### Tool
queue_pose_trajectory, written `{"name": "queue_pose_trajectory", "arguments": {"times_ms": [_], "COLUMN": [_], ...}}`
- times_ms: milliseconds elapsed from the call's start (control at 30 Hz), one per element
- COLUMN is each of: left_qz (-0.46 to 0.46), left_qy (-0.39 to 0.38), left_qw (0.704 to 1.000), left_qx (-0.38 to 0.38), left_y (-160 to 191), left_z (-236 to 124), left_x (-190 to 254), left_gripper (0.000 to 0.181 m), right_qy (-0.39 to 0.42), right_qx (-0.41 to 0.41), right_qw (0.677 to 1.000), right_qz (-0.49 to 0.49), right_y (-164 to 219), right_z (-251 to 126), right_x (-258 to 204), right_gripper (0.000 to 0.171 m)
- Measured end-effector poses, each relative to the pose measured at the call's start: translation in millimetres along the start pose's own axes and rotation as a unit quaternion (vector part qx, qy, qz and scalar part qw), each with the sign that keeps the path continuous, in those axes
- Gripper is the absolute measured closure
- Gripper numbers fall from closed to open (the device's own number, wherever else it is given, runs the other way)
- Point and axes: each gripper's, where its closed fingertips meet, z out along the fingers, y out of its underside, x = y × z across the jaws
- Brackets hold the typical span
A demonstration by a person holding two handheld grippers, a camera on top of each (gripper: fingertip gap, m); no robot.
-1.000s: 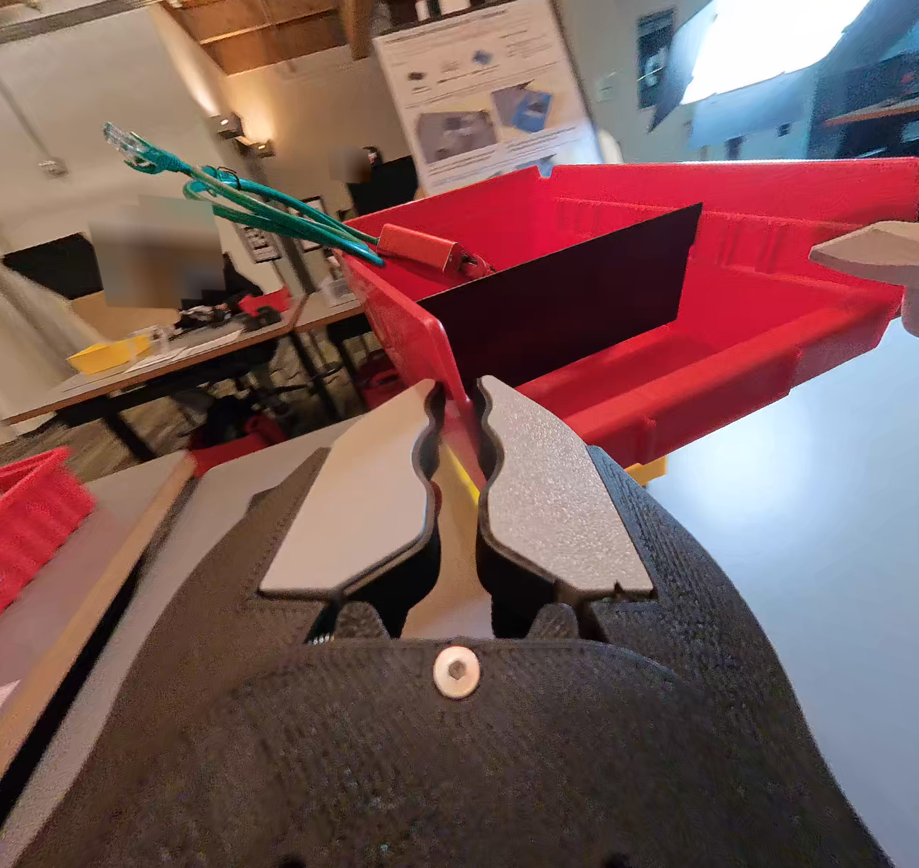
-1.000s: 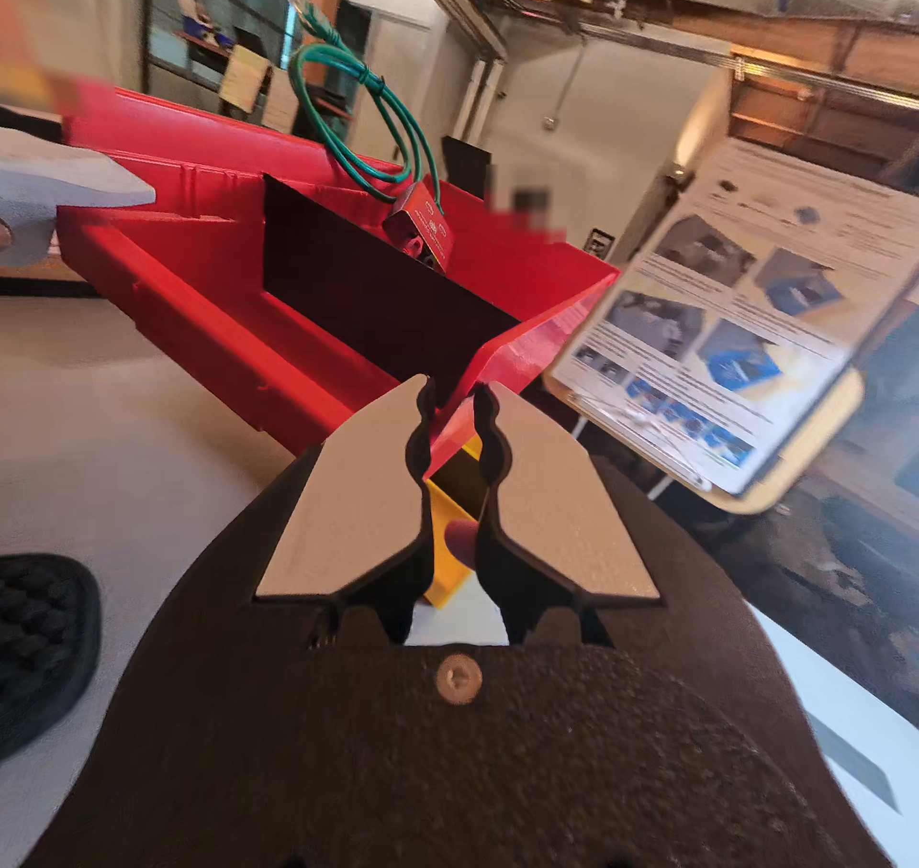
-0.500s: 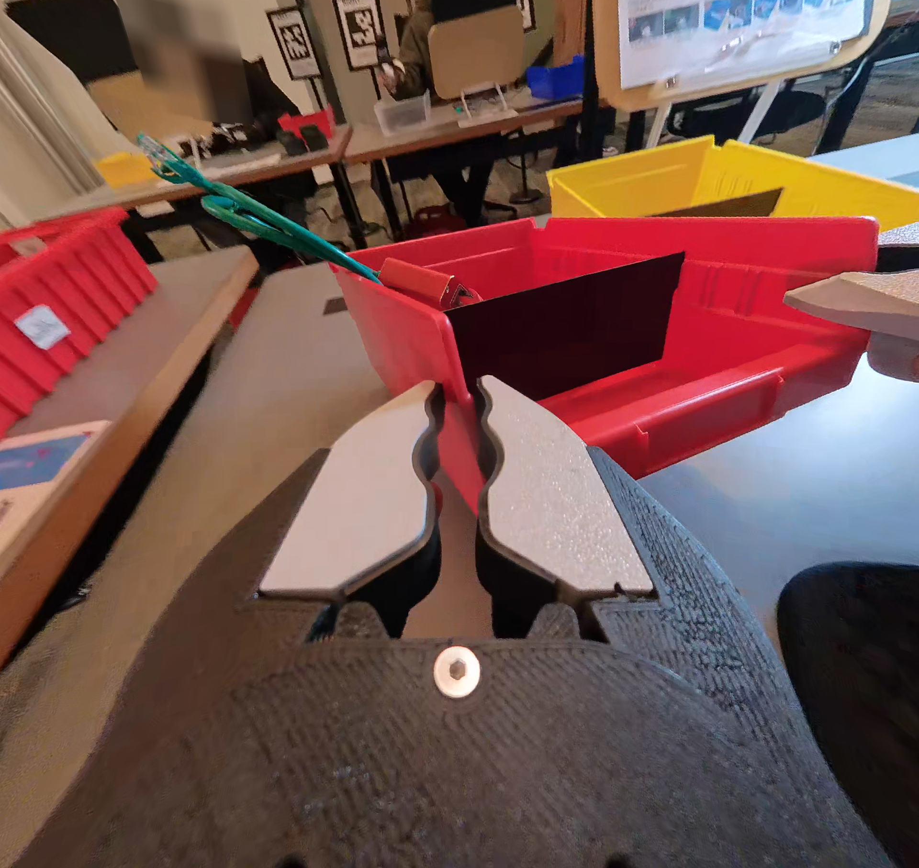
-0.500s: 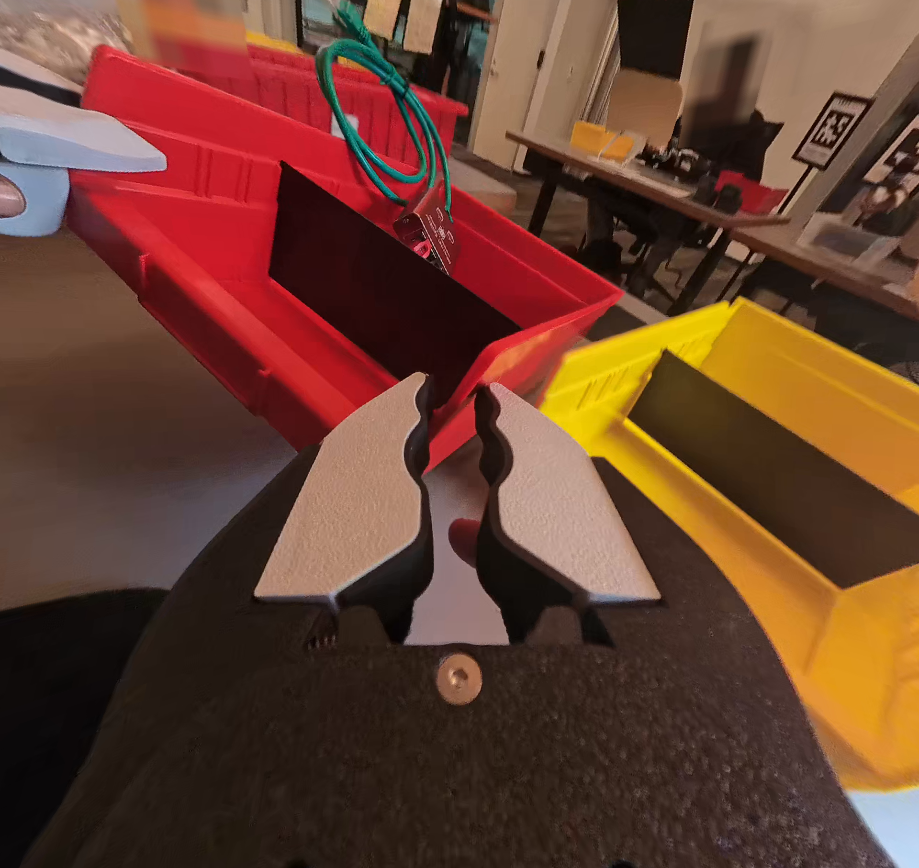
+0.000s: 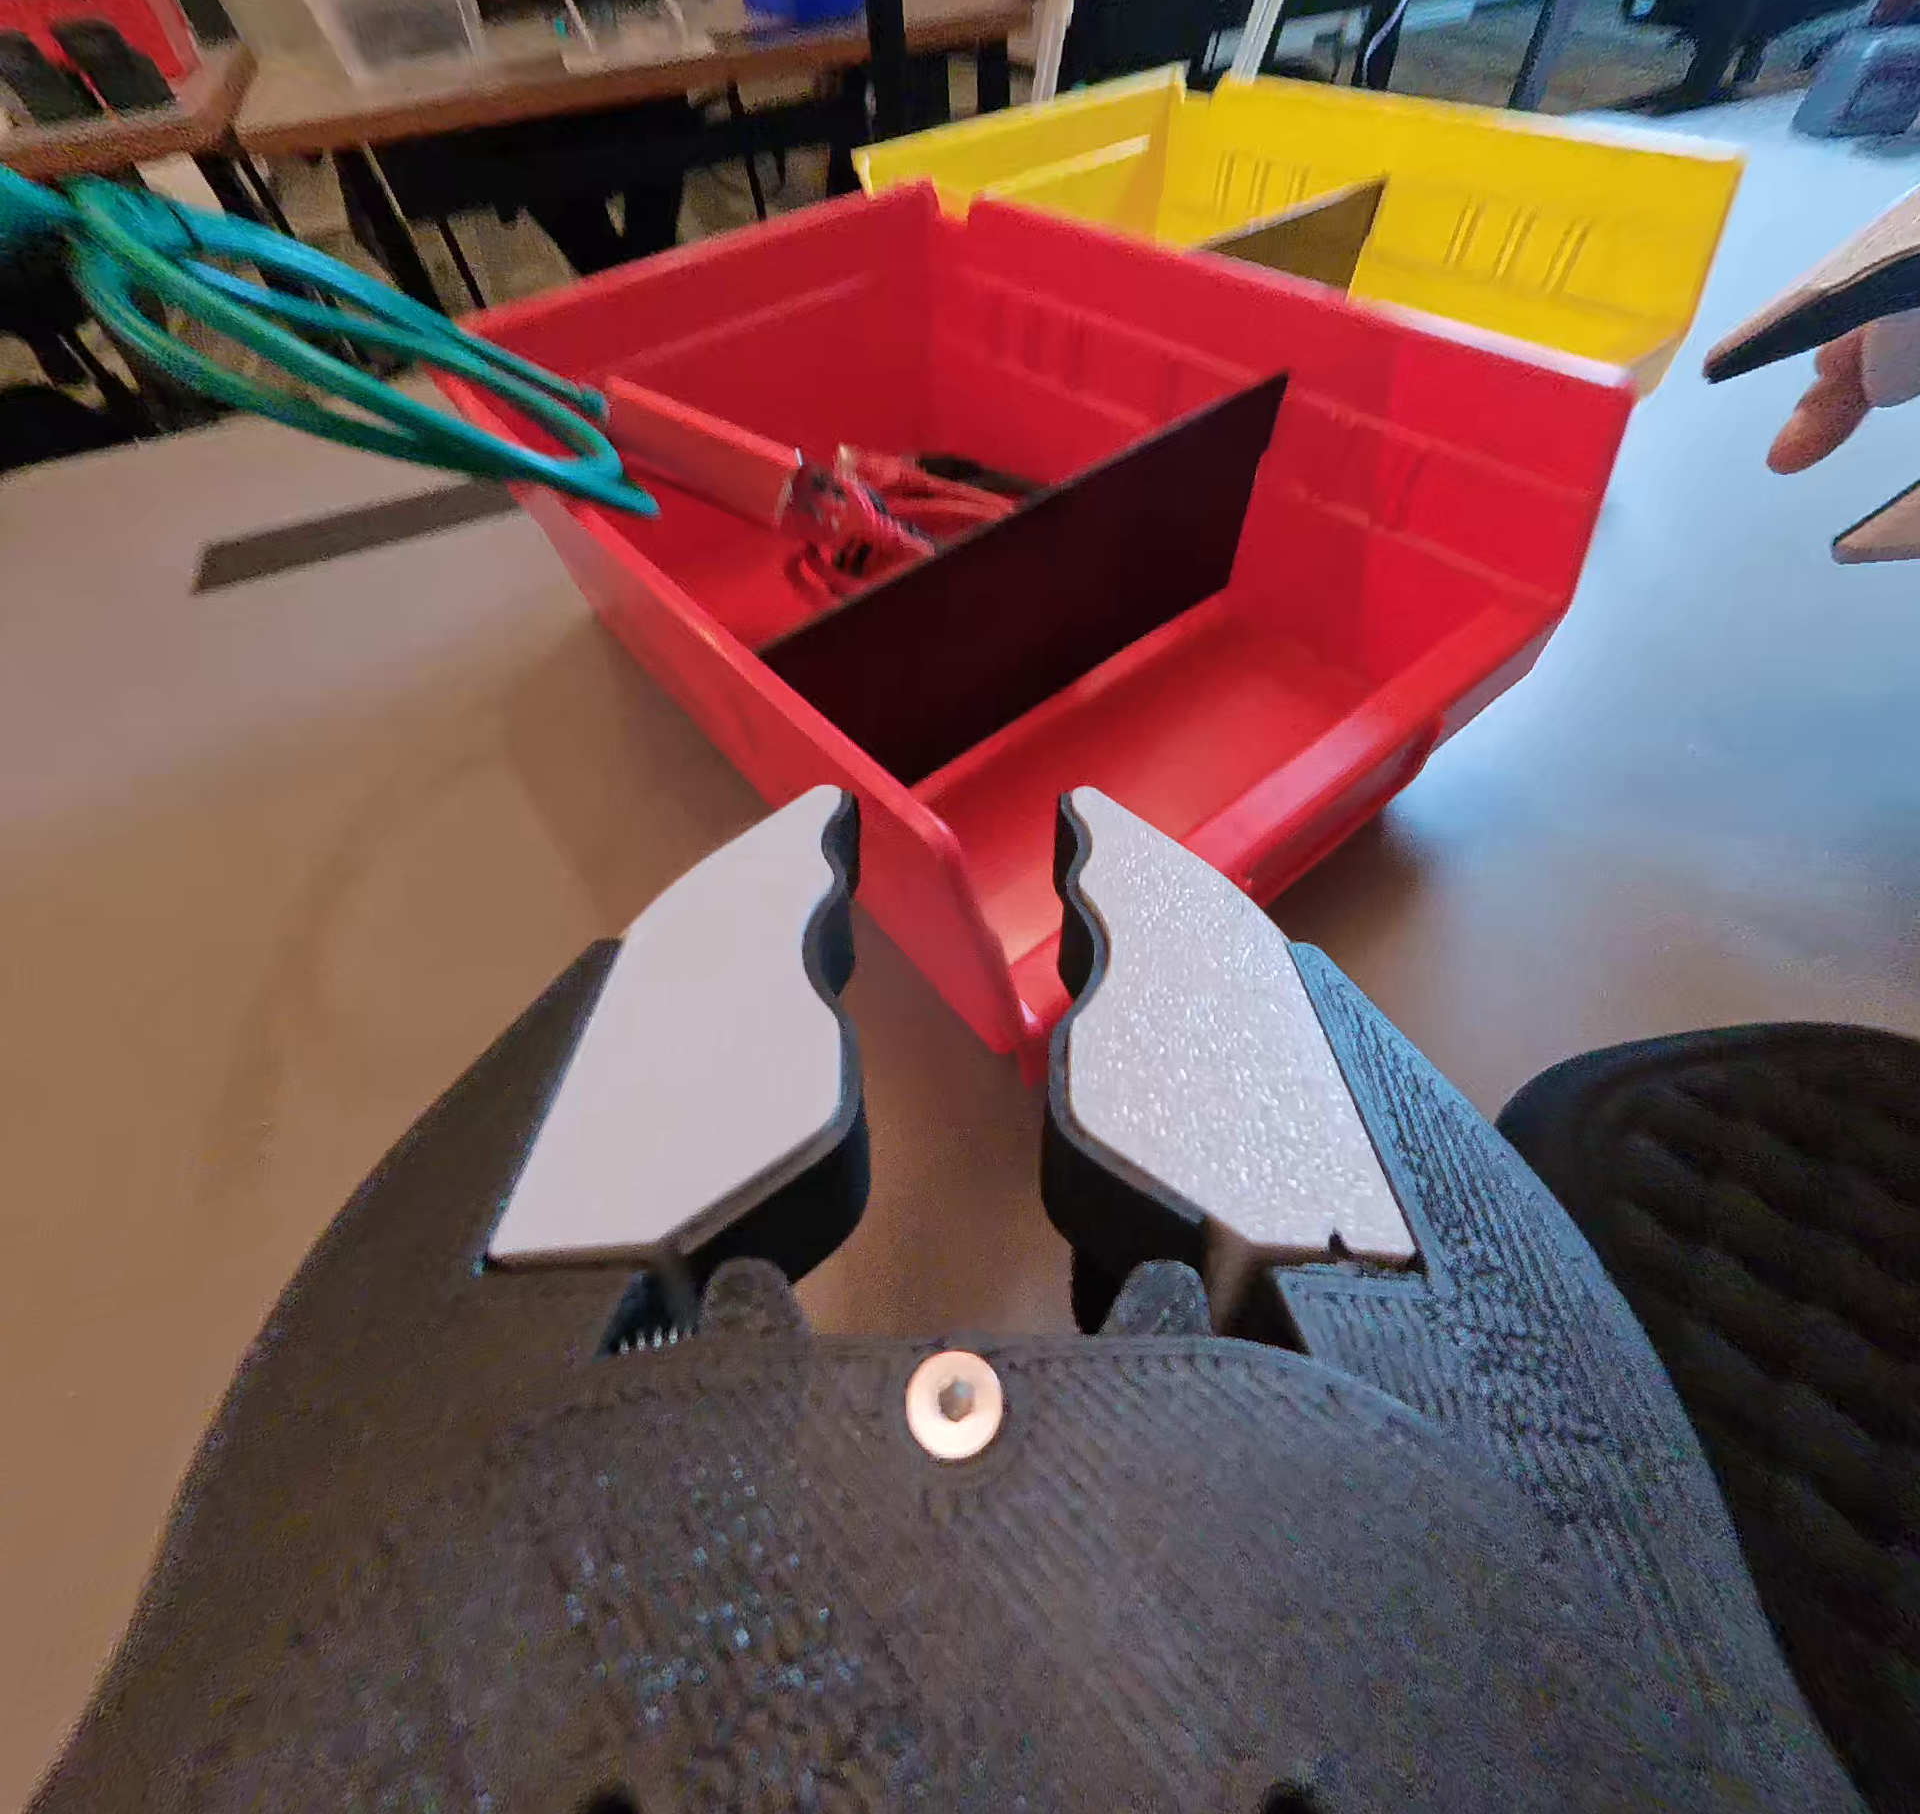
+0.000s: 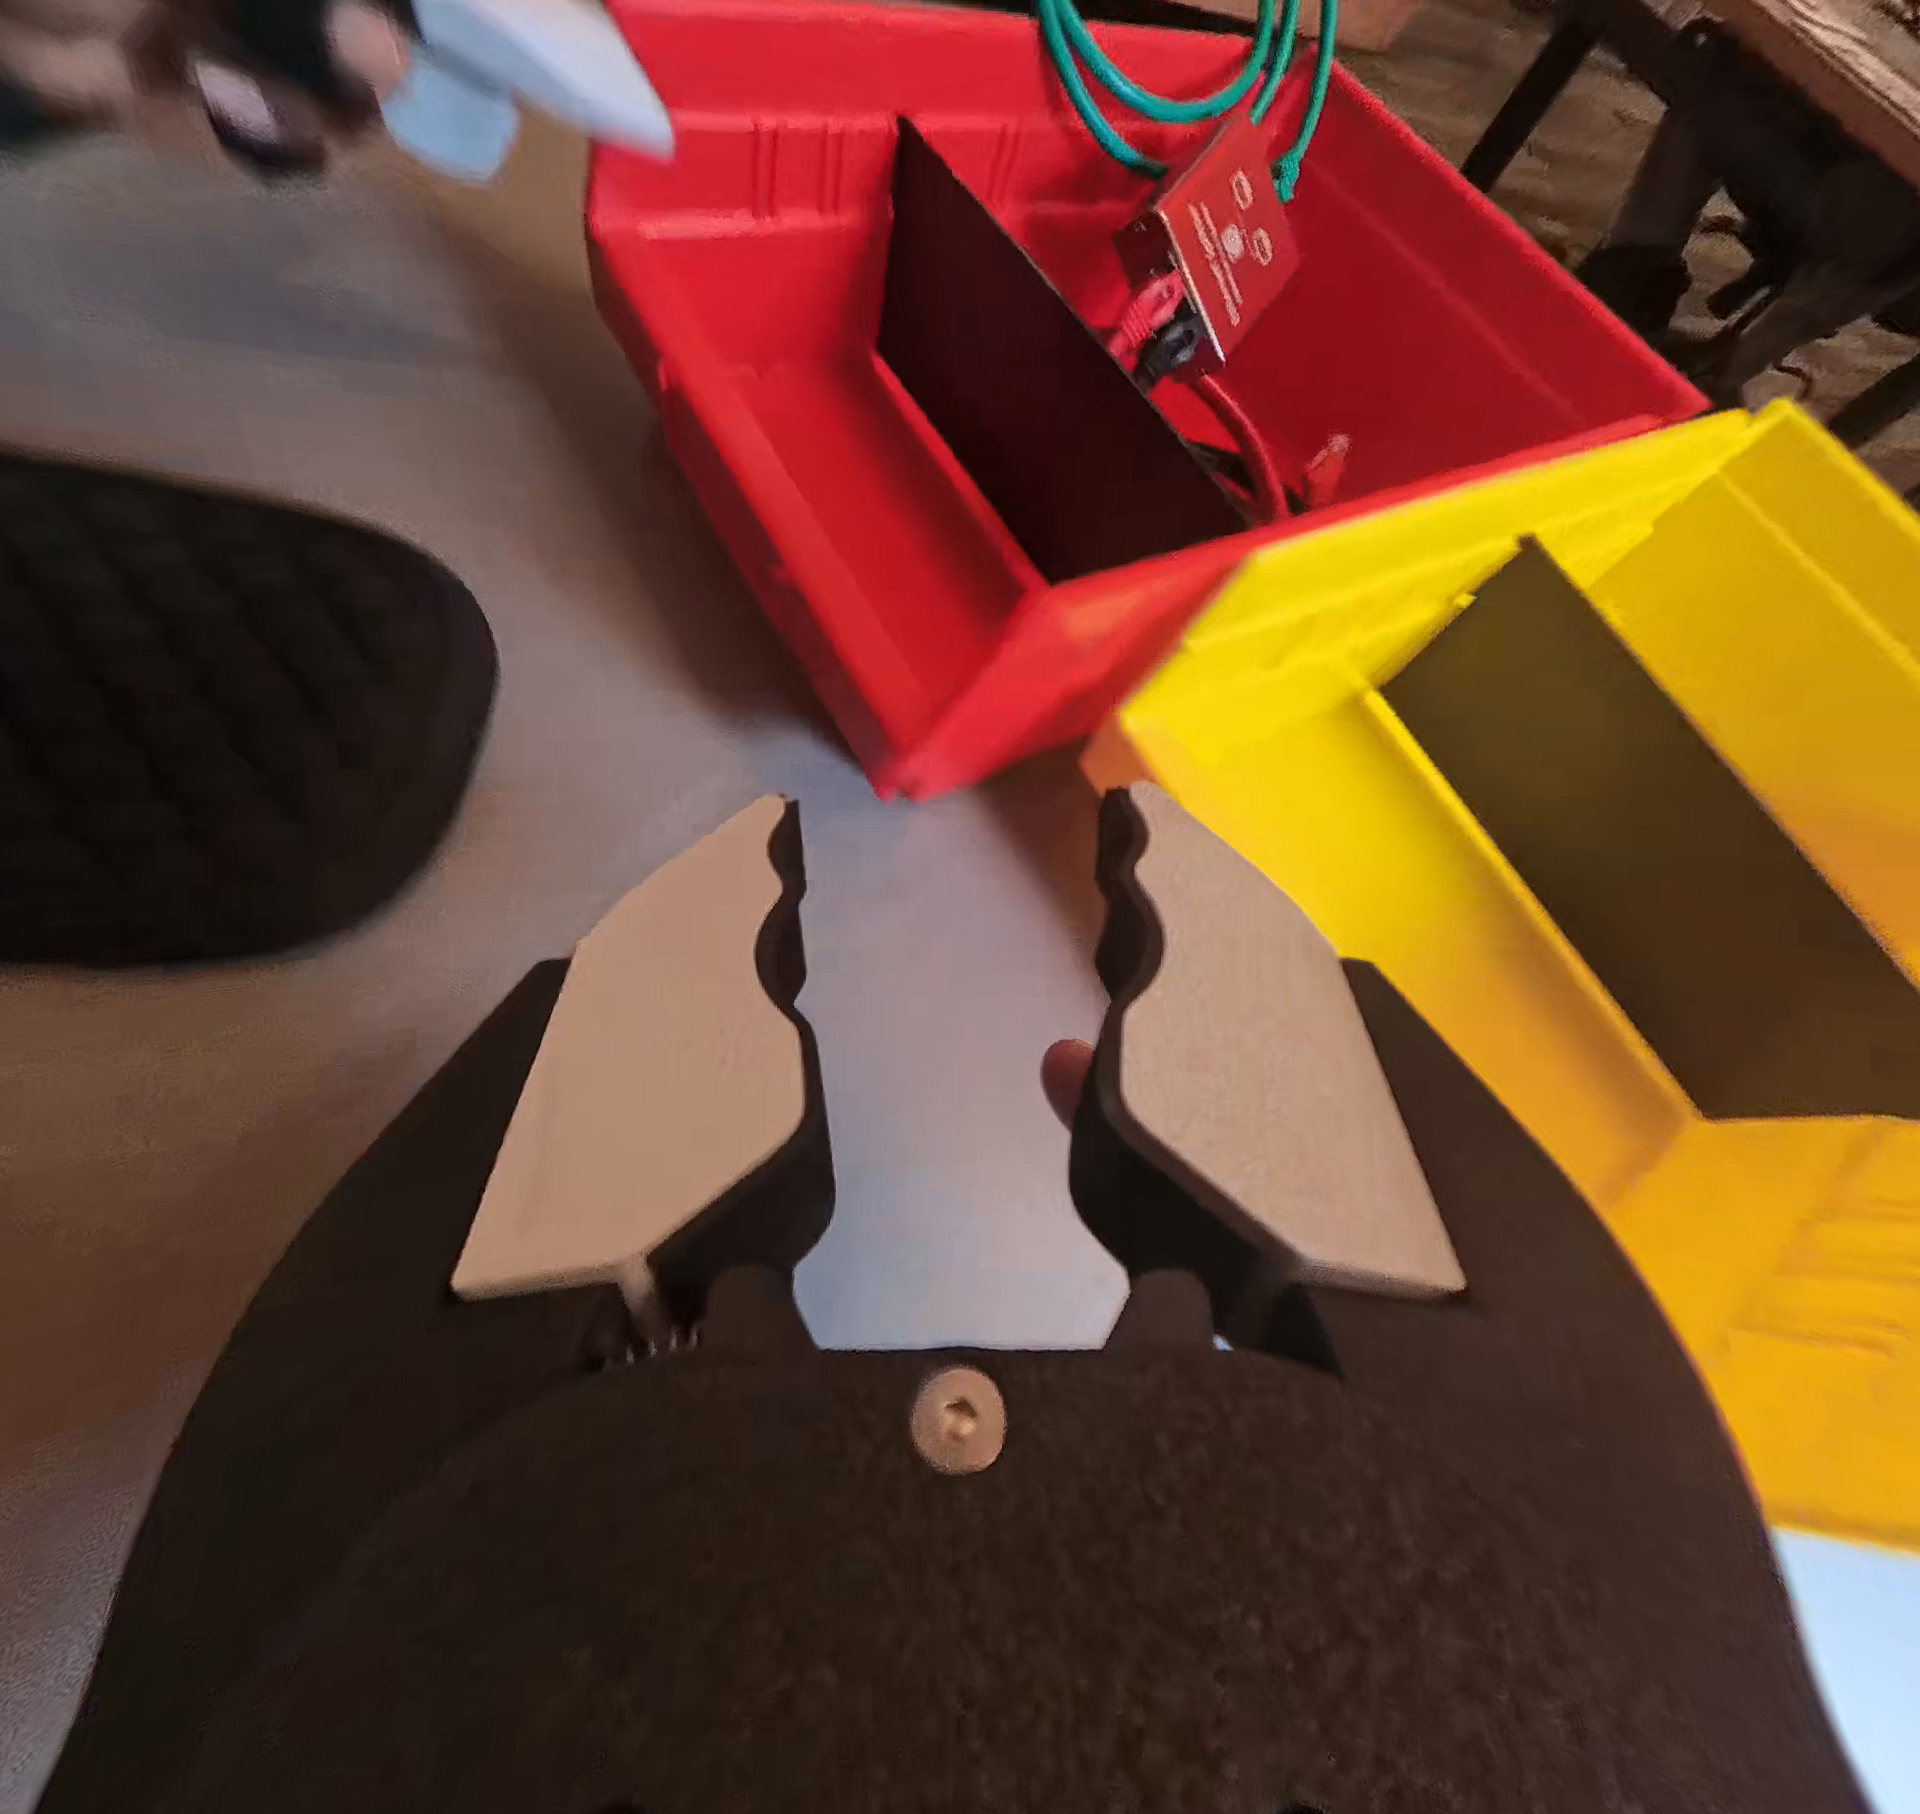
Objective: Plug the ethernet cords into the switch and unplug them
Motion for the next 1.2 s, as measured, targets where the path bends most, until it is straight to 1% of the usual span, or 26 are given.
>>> {"name": "queue_pose_trajectory", "arguments": {"times_ms": [67, 133, 167, 233, 300, 333, 367, 400, 467, 500, 567, 667, 733, 867, 967, 1033, 1100, 1200], "left_qz": [-0.001, 0.054, 0.093, 0.146, 0.19, 0.21, 0.232, 0.256, 0.3, 0.313, 0.332, 0.363, 0.363, 0.379, 0.386, 0.373, 0.36, 0.365], "left_qy": [-0.001, -0.017, -0.015, 0.025, 0.075, 0.093, 0.105, 0.113, 0.122, 0.131, 0.142, 0.125, 0.139, 0.12, 0.117, 0.126, 0.132, 0.13], "left_qw": [1.0, 0.998, 0.995, 0.988, 0.974, 0.964, 0.953, 0.94, 0.916, 0.905, 0.888, 0.874, 0.876, 0.883, 0.885, 0.89, 0.895, 0.894], "left_qx": [0.03, 0.03, 0.013, -0.045, -0.099, -0.132, -0.167, -0.197, -0.238, -0.255, -0.284, -0.299, -0.287, -0.248, -0.233, -0.228, -0.228, -0.224], "left_y": [-23, -40, -44, -41, -30, -21, -10, -1, 14, 21, 34, 44, 47, 44, 44, 44, 44, 43], "left_z": [-17, -30, -31, -21, -2, 8, 19, 29, 46, 53, 61, 73, 74, 76, 75, 76, 78, 82], "left_x": [-3, 1, 10, 38, 65, 74, 80, 84, 89, 92, 96, 90, 97, 98, 100, 104, 104, 101], "left_gripper": [0.144, 0.144, 0.144, 0.14, 0.135, 0.133, 0.131, 0.129, 0.126, 0.125, 0.127, 0.137, 0.149, 0.149, 0.15, 0.151, 0.151, 0.151], "right_qy": [0.012, 0.013, 0.009, -0.003, -0.023, -0.038, -0.059, -0.077, -0.095, -0.095, -0.087, -0.074, -0.043, 0.033, 0.094, 0.126, 0.151, 0.161], "right_qx": [-0.039, -0.106, -0.142, -0.206, -0.261, -0.276, -0.286, -0.297, -0.306, -0.297, -0.272, -0.27, -0.27, -0.277, -0.291, -0.303, -0.317, -0.326], "right_qw": [0.998, 0.99, 0.983, 0.965, 0.944, 0.939, 0.937, 0.936, 0.933, 0.937, 0.946, 0.949, 0.952, 0.954, 0.948, 0.941, 0.932, 0.928], "right_qz": [-0.043, -0.089, -0.113, -0.16, -0.198, -0.202, -0.191, -0.175, -0.164, -0.158, -0.156, -0.144, -0.14, -0.109, -0.087, -0.085, -0.087, -0.075], "right_y": [12, 30, 40, 57, 71, 76, 80, 85, 95, 98, 99, 107, 116, 141, 166, 185, 202, 224], "right_z": [-18, -24, -22, -10, 6, 14, 22, 28, 35, 36, 31, 9, -10, -60, -104, -132, -157, -183], "right_x": [26, 52, 63, 81, 91, 93, 92, 91, 91, 91, 92, 81, 76, 69, 72, 77, 87, 104], "right_gripper": [0.116, 0.112, 0.11, 0.106, 0.102, 0.1, 0.102, 0.109, 0.134, 0.136, 0.135, 0.136, 0.136, 0.137, 0.138, 0.139, 0.14, 0.14]}}
